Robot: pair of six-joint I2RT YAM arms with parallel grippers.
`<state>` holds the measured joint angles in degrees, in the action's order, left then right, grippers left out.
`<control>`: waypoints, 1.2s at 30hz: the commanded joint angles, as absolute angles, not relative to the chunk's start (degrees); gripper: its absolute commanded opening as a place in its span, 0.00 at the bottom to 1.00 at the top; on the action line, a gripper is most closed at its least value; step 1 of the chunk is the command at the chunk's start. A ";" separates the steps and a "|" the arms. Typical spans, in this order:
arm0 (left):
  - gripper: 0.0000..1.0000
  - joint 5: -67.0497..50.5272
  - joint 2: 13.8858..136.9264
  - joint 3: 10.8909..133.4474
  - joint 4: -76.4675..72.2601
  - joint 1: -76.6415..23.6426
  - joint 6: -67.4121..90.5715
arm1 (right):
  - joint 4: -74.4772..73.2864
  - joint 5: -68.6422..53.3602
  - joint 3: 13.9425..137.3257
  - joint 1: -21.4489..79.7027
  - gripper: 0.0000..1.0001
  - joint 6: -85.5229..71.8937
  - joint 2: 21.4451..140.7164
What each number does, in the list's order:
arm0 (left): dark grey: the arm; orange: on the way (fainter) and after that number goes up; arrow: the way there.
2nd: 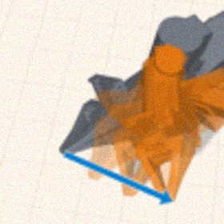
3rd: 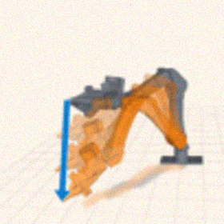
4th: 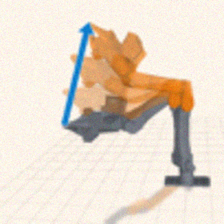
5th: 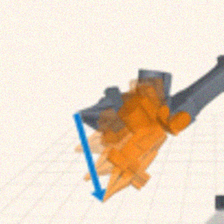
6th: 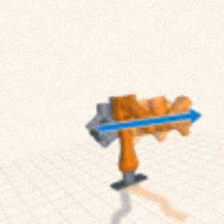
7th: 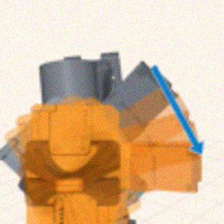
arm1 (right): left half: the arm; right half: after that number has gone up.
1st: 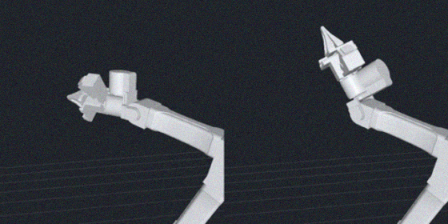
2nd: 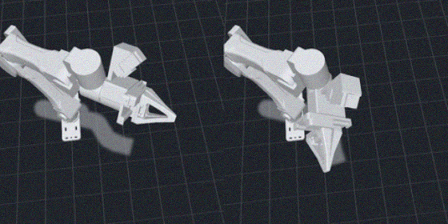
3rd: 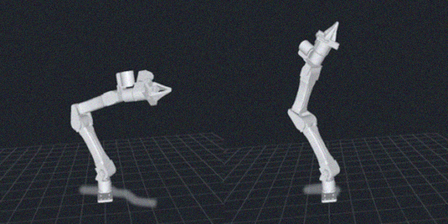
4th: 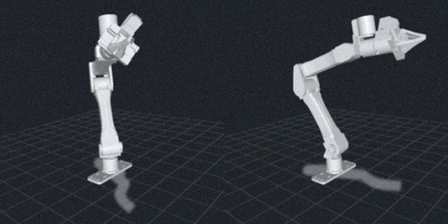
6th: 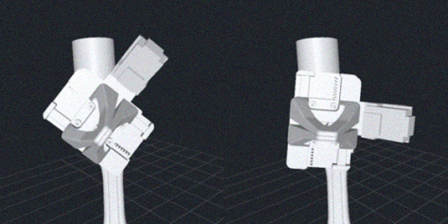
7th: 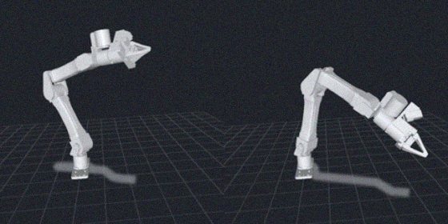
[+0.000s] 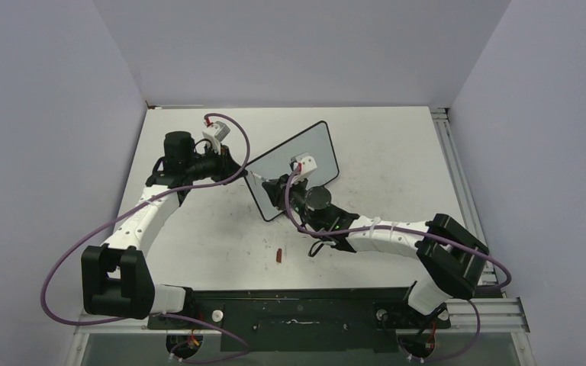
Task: Write a sentence on the whiteboard
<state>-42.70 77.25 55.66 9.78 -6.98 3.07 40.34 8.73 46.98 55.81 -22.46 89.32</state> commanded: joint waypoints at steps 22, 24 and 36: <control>0.00 -43.18 76.47 58.41 10.90 -7.12 1.14 | 45.24 7.16 50.36 53.70 0.05 -22.49 91.62; 0.00 -43.15 76.52 58.38 10.90 -7.12 1.03 | 45.01 8.20 50.28 53.70 0.05 -22.80 91.53; 0.00 -43.18 76.26 58.41 10.90 -7.12 1.05 | 43.24 12.44 48.87 53.00 0.05 -24.22 90.51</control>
